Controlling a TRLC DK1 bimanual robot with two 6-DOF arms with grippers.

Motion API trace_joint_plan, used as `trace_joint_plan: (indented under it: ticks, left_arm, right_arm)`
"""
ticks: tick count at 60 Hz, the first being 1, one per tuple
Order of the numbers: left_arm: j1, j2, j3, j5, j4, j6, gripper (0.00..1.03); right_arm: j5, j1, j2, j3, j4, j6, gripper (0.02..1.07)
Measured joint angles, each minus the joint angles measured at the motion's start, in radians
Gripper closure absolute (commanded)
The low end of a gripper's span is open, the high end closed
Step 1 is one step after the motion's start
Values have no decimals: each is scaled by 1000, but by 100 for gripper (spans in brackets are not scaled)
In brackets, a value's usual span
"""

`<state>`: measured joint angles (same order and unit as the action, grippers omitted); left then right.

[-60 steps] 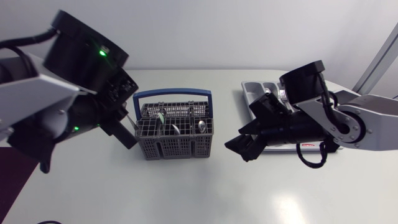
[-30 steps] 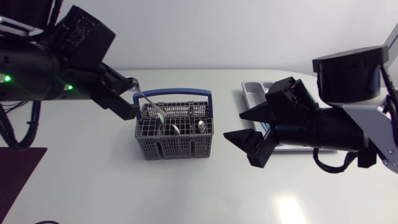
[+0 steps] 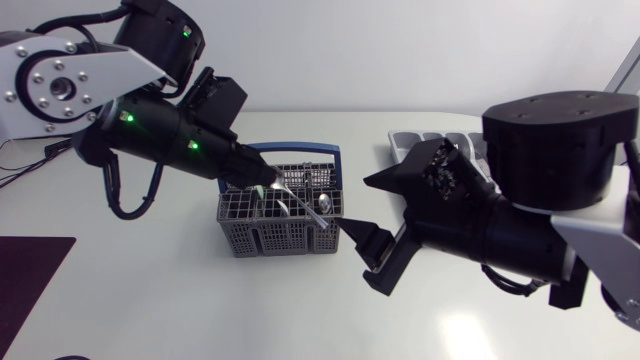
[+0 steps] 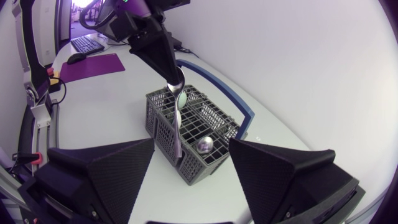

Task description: Unload the cutlery basket into the drawer organizer.

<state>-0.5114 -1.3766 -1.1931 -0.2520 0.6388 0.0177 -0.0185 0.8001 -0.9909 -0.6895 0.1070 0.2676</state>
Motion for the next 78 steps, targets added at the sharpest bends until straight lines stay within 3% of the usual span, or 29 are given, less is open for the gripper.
trace_joint_plan:
  ticks: [33,50,78]
  left_arm:
    - [-75,-112,-151,-47,8,-52,97]
    - [-79,-128,-178,-47,10,-52,97]
    - [-81,-130,-183,-47,11,-52,97]
  right_arm:
    - [-186,70,-120,61,-302,169,25]
    - [-188,68,-162,78,-367,211,56]
    - [-211,44,-233,78,-426,235,63]
